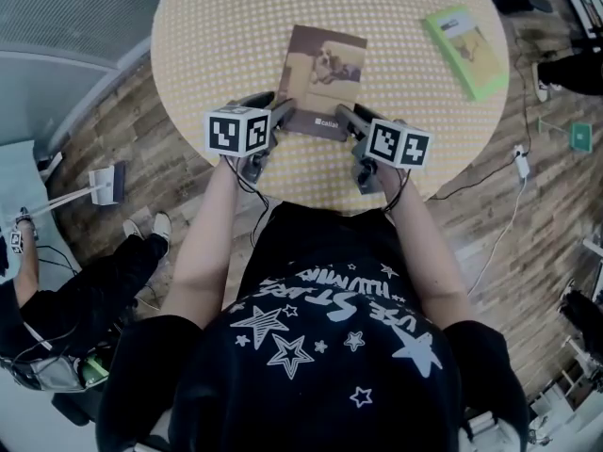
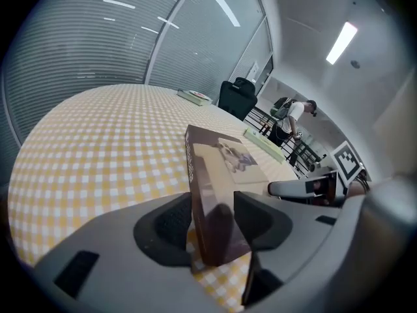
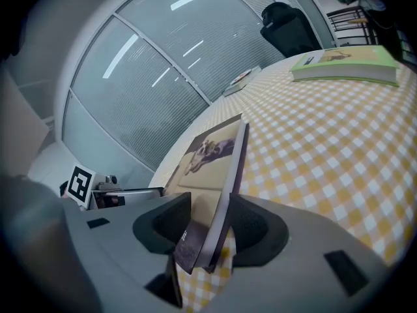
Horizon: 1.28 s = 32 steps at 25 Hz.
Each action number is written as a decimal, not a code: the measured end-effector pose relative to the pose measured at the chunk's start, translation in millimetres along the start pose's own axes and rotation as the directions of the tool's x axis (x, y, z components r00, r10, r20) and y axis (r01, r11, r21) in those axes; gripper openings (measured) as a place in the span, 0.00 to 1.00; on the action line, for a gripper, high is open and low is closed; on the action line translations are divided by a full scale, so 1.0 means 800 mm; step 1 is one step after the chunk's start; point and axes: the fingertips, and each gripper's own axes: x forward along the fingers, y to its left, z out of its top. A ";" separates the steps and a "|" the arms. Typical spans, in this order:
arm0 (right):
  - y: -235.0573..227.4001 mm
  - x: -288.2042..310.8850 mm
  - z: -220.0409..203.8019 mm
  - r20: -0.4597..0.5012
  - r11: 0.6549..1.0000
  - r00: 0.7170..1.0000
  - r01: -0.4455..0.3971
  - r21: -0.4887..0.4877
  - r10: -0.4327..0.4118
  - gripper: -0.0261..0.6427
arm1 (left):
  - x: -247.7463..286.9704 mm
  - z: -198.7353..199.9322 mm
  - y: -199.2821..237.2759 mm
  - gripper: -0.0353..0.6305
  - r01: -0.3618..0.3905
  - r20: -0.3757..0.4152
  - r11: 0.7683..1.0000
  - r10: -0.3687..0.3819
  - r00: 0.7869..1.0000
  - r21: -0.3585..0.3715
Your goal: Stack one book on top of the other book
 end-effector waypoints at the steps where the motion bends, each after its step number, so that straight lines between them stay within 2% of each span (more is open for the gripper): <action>1: 0.000 0.001 0.001 -0.002 1.000 1.000 0.000 -0.004 0.000 0.31 | 0.003 -0.002 -0.001 0.36 0.004 -0.008 1.000 -0.004 1.000 -0.010; 7: 0.003 0.008 0.001 -0.022 0.999 0.999 0.024 -0.025 -0.025 0.31 | 0.008 -0.006 -0.003 0.34 0.024 -0.005 0.997 -0.024 1.000 -0.079; 13: 0.006 0.004 0.000 0.004 0.999 0.999 0.042 -0.019 -0.042 0.30 | 0.000 -0.007 -0.004 0.30 -0.006 0.014 0.995 0.007 1.000 -0.101; 18: 0.011 -0.005 0.019 0.050 1.000 0.999 0.003 -0.024 -0.002 0.30 | -0.013 0.011 -0.014 0.28 -0.010 0.101 0.989 0.024 0.995 -0.145; 24: 0.037 -0.031 0.058 0.121 0.993 0.992 -0.031 -0.113 0.045 0.30 | -0.051 0.053 -0.037 0.26 -0.019 0.238 0.991 0.050 0.970 -0.130; 32: 0.055 -0.056 0.087 0.149 0.983 0.986 -0.048 -0.175 0.075 0.30 | -0.073 0.079 -0.059 0.26 -0.006 0.310 0.993 0.041 0.950 -0.115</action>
